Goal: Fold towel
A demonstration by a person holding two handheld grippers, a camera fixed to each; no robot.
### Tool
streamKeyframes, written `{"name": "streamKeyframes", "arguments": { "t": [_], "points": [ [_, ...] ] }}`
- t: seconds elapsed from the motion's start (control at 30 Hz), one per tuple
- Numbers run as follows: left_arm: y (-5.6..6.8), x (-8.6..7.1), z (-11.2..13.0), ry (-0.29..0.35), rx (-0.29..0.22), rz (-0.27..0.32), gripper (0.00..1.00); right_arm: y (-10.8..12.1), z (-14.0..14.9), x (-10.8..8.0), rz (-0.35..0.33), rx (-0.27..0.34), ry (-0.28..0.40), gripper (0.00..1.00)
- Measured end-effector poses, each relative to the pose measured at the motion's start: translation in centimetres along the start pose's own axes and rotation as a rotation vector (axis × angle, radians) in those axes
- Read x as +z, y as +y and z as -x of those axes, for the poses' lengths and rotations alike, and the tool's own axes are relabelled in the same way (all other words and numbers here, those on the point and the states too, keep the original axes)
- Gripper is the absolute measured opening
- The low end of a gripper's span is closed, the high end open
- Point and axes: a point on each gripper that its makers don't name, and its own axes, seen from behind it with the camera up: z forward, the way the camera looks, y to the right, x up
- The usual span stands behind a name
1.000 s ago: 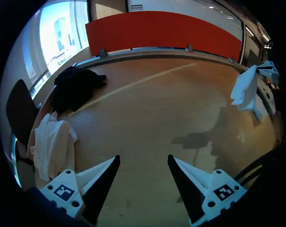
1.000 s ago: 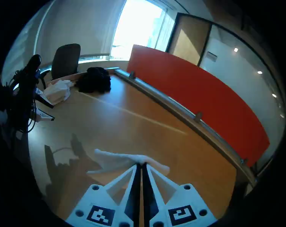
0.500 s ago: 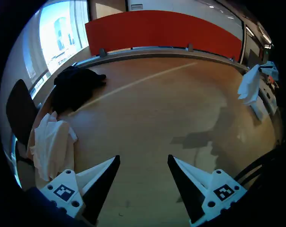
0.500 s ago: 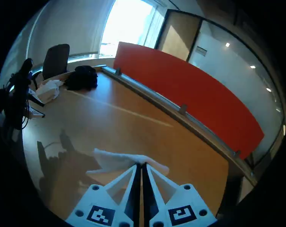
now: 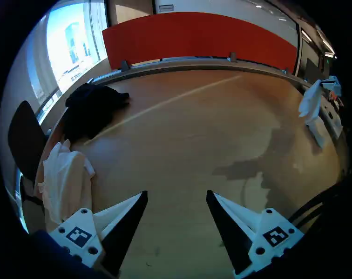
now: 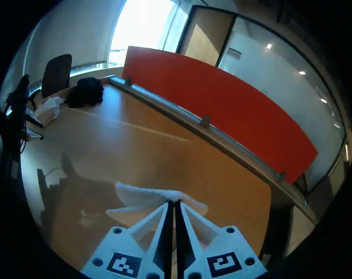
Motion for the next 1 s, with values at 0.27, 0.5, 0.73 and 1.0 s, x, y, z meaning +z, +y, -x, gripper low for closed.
{"name": "streamKeyframes", "arguments": {
  "t": [0.27,0.5,0.73,1.0],
  "points": [
    [0.4,0.1,-0.4,0.000,0.003,0.001,0.93,3.1,1.9,-0.2,0.036,0.007,-0.034,0.06],
    [0.7,0.2,-0.6,-0.001,0.010,0.002,0.93,5.7,3.2,-0.4,0.067,0.020,-0.057,0.06],
    [1.0,0.3,-0.6,-0.002,0.015,0.002,0.93,7.3,4.3,-0.6,0.087,0.023,-0.078,0.06],
    [1.4,0.3,-0.7,-0.004,0.022,0.004,0.93,8.0,5.7,-1.0,0.098,0.028,-0.099,0.06]
  ]
}}
